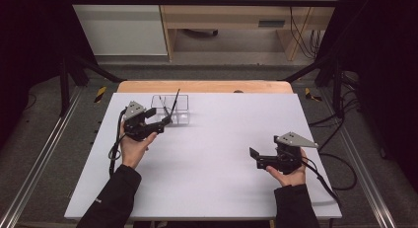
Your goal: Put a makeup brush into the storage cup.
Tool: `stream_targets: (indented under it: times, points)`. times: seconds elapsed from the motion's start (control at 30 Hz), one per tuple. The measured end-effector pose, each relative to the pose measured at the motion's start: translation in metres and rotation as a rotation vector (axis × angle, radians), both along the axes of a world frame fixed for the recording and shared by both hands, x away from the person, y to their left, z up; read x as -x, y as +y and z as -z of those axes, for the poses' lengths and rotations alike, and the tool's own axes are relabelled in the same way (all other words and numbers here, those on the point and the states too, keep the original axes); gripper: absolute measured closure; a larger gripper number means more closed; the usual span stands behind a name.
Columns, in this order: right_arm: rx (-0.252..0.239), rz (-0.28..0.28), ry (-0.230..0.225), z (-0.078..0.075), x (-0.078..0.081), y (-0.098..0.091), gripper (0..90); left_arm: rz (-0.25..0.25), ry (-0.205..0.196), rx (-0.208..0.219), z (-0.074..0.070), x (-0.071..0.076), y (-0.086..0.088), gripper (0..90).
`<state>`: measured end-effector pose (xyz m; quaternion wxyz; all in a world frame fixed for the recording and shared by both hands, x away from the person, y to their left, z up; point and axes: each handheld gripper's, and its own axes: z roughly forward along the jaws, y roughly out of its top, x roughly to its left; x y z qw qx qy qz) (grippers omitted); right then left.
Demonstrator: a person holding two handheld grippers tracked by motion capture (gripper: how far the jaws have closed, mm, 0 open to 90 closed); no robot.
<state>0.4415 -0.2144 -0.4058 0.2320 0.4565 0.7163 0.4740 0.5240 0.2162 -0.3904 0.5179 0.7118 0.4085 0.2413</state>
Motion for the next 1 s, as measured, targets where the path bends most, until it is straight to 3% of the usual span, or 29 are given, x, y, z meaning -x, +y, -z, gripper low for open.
stream_targets:
  times: [0.47,1.0]
  points:
    - [-0.017,-0.003,-0.016,-0.002,0.002,-0.002,2.1,0.031,0.015,-0.023,0.006,0.041,0.008,14.1]
    - [-0.016,-0.008,-0.005,0.000,0.003,-0.006,2.0,0.011,0.065,-0.041,0.029,0.066,0.019,10.3]
